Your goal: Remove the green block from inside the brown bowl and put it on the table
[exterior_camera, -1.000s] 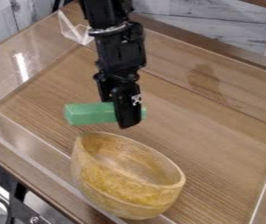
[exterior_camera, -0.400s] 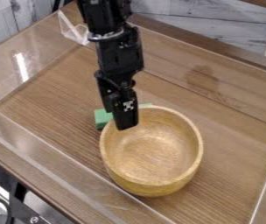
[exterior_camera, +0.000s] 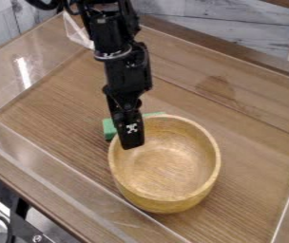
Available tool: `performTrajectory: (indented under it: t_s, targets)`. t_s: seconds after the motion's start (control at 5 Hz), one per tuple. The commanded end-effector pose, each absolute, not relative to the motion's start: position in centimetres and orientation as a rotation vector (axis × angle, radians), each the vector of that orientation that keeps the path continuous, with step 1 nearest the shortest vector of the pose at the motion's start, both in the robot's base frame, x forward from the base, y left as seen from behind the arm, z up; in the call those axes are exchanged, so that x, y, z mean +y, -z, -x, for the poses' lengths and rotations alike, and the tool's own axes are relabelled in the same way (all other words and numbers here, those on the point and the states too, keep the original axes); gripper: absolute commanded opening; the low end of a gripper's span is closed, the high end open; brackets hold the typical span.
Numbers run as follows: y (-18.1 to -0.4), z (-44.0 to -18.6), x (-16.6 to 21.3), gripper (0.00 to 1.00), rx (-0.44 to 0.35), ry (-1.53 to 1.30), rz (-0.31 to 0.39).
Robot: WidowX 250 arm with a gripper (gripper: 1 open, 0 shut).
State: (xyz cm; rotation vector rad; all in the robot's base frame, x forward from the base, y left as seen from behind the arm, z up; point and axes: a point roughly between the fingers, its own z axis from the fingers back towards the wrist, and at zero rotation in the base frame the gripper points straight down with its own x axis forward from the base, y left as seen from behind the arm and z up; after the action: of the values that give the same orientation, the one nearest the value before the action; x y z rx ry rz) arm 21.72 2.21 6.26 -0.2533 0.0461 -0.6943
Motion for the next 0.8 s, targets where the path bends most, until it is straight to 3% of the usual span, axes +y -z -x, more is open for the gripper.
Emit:
performTrajectory:
  t_s: [0.0,0.6]
  targets:
    - [-6.54,-22.40,3.00,1.00,0.005,0.697,0.225]
    - [-5.67,-22.75,3.94,1.00,-0.011,0.681,0.225]
